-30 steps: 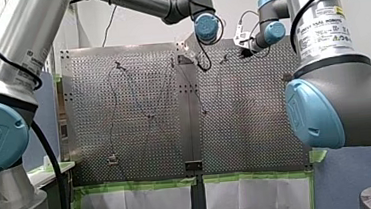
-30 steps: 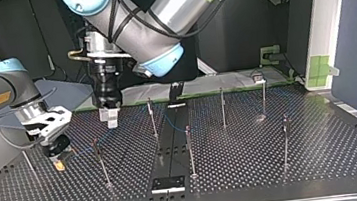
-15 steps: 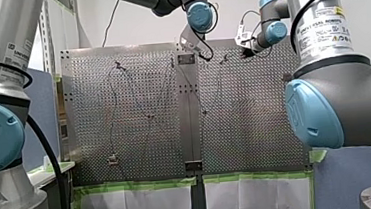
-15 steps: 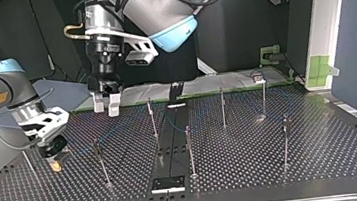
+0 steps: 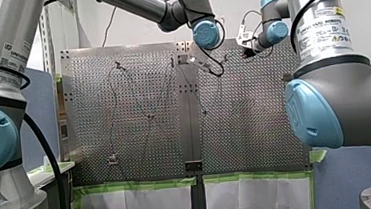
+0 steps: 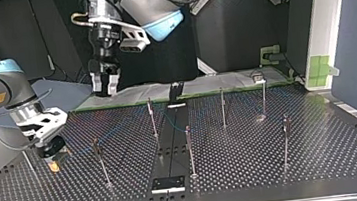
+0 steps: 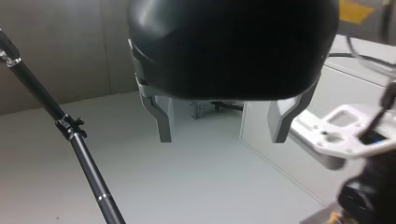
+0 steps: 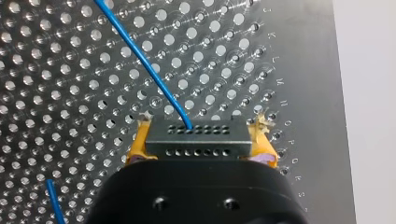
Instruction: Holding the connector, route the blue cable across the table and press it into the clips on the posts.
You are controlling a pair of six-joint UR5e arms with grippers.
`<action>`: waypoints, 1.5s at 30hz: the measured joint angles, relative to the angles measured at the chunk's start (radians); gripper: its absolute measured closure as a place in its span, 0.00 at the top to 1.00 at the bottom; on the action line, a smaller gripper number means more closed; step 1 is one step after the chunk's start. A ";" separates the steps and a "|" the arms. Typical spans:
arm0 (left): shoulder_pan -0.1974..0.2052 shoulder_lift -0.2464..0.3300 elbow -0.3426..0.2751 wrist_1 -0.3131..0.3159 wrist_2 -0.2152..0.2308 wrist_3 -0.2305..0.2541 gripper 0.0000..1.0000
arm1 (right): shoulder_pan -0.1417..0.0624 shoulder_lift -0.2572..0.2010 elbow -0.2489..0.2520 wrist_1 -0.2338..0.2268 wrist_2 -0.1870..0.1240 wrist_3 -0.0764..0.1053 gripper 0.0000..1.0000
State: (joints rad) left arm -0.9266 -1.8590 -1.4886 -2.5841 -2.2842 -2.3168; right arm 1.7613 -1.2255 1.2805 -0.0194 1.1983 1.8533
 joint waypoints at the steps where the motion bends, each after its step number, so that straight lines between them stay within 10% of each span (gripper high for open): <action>1: -0.002 -0.002 -0.010 0.010 -0.004 -0.005 1.00 | 0.000 0.000 0.000 0.000 0.000 0.000 0.00; 25: 0.005 -0.005 -0.219 0.219 -0.057 0.042 1.00 | 0.007 0.001 0.001 0.000 0.000 -0.001 0.00; 45: 0.151 -0.005 -0.397 0.397 0.103 0.219 1.00 | 0.008 0.002 0.000 -0.002 0.000 -0.002 0.00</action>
State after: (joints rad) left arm -0.7757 -1.8642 -1.8852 -2.1870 -2.1807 -2.0974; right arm 1.7691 -1.2238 1.2804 -0.0211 1.1983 1.8518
